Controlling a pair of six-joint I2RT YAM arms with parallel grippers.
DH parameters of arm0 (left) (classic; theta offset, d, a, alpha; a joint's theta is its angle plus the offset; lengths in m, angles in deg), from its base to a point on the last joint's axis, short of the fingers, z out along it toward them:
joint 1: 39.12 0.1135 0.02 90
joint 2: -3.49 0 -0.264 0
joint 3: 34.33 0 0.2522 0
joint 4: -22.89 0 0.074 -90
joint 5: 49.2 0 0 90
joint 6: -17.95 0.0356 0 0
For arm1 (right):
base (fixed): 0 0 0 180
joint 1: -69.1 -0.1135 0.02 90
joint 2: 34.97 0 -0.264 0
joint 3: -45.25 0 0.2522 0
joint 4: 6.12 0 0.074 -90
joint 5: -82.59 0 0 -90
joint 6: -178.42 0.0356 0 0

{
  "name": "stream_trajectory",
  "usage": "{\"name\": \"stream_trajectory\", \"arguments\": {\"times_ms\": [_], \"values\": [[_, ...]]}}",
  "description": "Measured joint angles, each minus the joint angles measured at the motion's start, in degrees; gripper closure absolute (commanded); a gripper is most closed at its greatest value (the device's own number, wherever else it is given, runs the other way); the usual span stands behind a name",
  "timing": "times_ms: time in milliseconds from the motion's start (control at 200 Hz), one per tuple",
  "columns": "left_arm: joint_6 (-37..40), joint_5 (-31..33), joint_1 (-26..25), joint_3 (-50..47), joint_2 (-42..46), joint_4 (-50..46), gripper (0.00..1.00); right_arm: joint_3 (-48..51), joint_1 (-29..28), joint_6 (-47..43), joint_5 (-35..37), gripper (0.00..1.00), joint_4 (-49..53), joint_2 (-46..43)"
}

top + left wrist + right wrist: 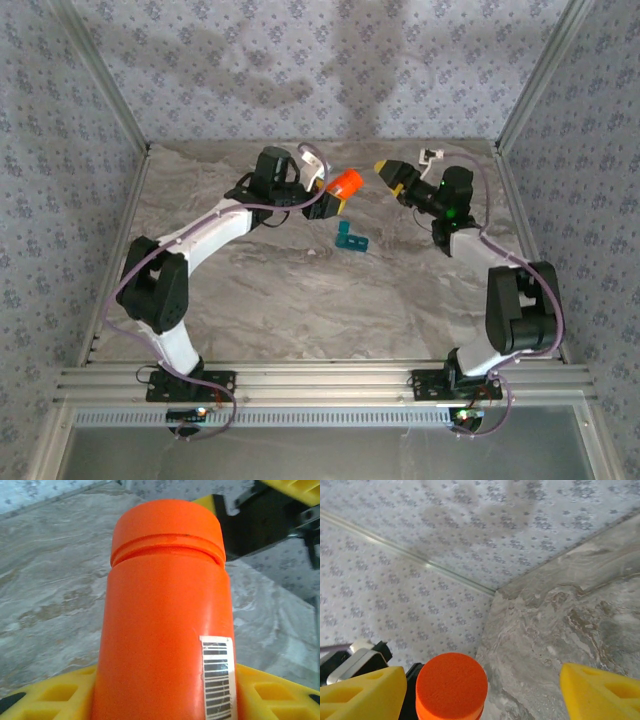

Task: Sort the pills into containers

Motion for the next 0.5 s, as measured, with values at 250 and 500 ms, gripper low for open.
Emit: {"name": "stream_trajectory", "arguments": {"times_ms": [250, 500], "values": [[7.4, 11.0, -4.0, 0.1, 0.7, -4.6, 1.0, -2.6, -3.8, 3.8, 7.9, 0.16, 16.4, -1.8], [12.2, 15.8, -6.9, 1.6, 0.7, -8.6, 1.0, -5.8, -7.5, 4.5, 11.0, 0.15, 23.1, -1.7]]}}
